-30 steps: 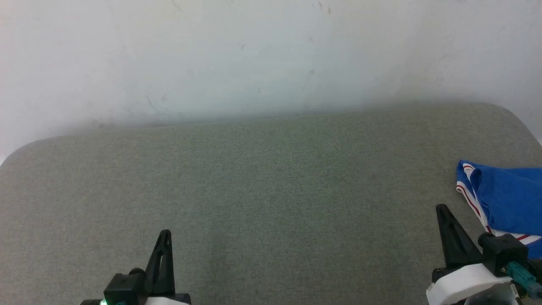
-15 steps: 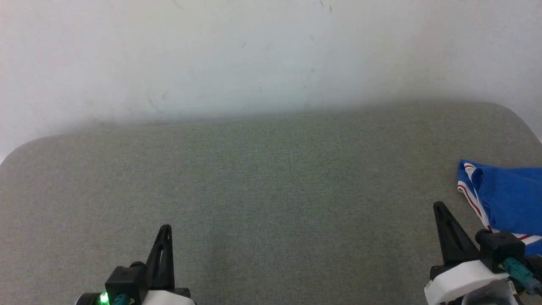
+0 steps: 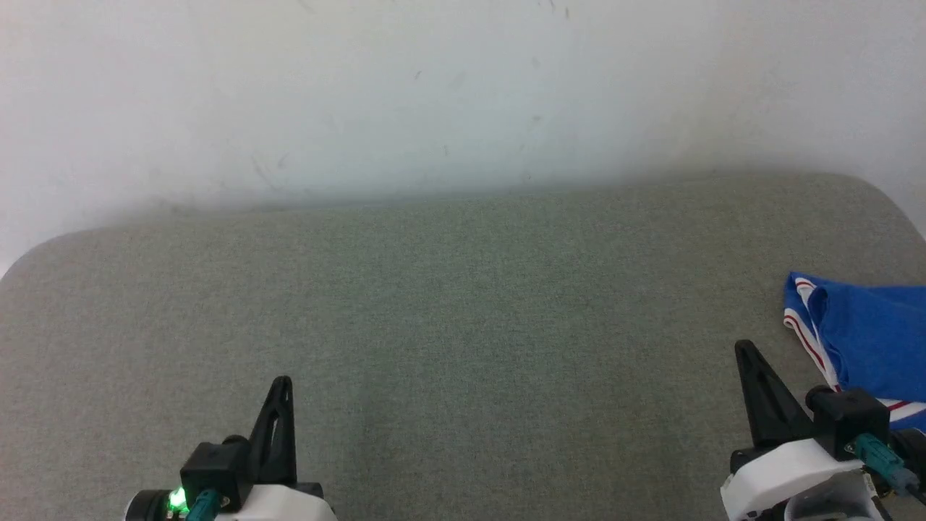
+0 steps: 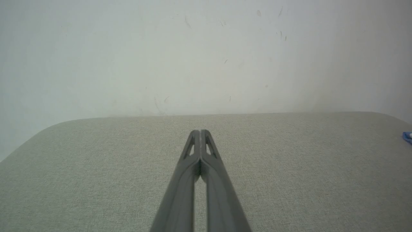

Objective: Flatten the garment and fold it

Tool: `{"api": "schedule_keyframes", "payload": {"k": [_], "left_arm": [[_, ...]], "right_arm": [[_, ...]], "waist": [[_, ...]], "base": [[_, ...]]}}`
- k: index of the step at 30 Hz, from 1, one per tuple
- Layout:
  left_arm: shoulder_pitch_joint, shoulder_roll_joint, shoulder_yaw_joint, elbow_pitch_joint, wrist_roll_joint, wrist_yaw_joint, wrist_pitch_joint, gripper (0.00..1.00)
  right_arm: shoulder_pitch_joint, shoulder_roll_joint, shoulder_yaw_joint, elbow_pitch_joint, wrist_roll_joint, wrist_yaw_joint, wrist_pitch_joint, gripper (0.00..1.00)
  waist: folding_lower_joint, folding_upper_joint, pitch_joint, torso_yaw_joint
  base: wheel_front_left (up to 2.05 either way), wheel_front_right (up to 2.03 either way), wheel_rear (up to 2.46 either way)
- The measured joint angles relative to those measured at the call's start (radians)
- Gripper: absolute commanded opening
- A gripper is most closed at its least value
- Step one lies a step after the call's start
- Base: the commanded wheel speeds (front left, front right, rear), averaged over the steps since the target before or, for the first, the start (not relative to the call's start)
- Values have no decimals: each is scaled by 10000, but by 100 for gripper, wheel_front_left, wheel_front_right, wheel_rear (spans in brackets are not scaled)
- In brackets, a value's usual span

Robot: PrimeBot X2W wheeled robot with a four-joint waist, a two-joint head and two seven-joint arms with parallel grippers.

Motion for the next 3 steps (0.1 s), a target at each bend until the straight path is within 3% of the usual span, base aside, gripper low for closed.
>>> {"api": "schedule_keyframes", "payload": {"k": [3], "left_arm": [[-32, -23, 31, 6, 19, -35, 82, 0]], "right_arm": [[-44, 0, 15, -4, -4, 0, 75, 0]], "waist": [[-1, 0, 9, 6]], "base": [[0, 0, 0]]}}
